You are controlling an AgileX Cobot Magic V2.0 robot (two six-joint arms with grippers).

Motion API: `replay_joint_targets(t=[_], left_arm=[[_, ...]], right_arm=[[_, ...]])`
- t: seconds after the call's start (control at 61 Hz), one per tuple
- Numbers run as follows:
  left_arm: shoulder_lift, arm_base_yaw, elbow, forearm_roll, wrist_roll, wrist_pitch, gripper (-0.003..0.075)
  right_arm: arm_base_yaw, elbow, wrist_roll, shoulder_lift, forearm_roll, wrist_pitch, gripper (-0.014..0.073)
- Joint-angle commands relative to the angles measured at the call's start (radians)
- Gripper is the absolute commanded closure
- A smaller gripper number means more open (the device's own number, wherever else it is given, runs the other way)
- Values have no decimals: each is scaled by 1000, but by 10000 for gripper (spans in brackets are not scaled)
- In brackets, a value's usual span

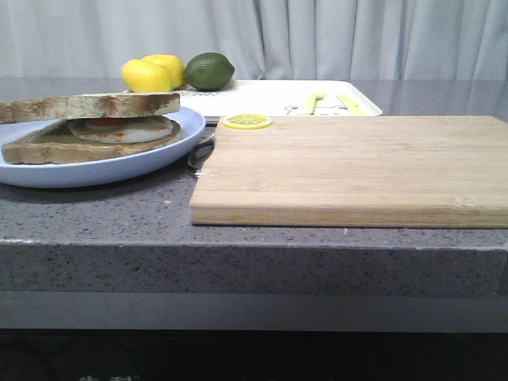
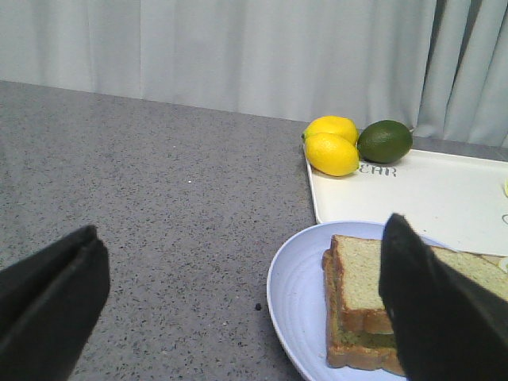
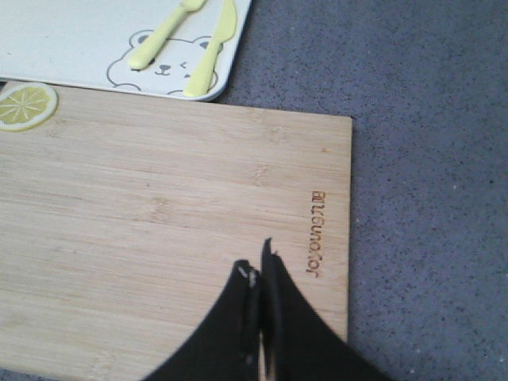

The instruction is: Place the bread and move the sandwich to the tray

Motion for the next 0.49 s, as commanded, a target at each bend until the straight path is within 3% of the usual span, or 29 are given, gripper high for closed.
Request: replay_joint_targets(t=[0.0,0.197,0.475], left_arm=[[9,-7,-32,-10,-5,-94,49],[64,-7,-72,-10,-5,-52,49],[437,-7,-365,-10,-5,270,49]], right_arm=[[-4,90,3,-114,13,-174,655],[-4,228,3,-282,13,-319,655],[-4,234,3,-298,13,-336,655]])
